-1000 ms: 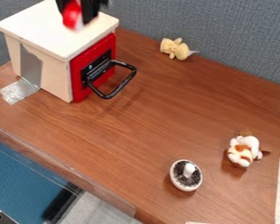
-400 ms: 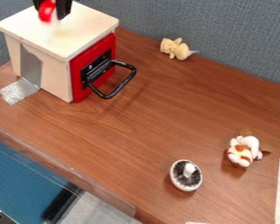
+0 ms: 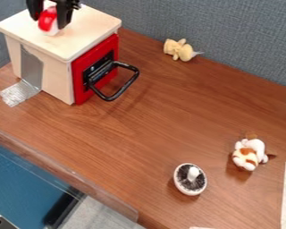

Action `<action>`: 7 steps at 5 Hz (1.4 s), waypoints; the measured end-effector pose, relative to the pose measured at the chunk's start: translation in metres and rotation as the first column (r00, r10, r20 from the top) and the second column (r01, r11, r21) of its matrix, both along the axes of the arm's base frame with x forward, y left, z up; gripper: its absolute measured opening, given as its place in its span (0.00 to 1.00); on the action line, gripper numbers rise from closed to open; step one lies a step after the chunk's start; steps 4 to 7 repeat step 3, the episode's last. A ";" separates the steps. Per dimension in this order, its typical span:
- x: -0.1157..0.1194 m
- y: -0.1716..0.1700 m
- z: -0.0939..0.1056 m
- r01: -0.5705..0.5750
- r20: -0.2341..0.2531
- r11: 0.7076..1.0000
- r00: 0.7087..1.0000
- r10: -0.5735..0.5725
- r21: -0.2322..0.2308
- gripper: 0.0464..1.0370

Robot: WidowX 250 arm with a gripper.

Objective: Take the red object and put it on top of the drawer

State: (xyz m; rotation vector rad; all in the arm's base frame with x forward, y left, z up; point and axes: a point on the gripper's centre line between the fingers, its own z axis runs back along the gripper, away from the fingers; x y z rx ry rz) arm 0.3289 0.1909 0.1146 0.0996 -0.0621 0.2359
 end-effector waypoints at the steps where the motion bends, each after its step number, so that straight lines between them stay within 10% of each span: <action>1: -0.002 0.000 0.004 0.001 -0.018 1.000 1.000 -0.001 -0.005 0.97; 3: -0.002 -0.029 0.051 0.074 0.048 0.997 0.996 -0.073 -0.027 0.96; 7: -0.002 -0.029 0.051 0.074 0.048 0.997 0.996 -0.073 -0.027 0.96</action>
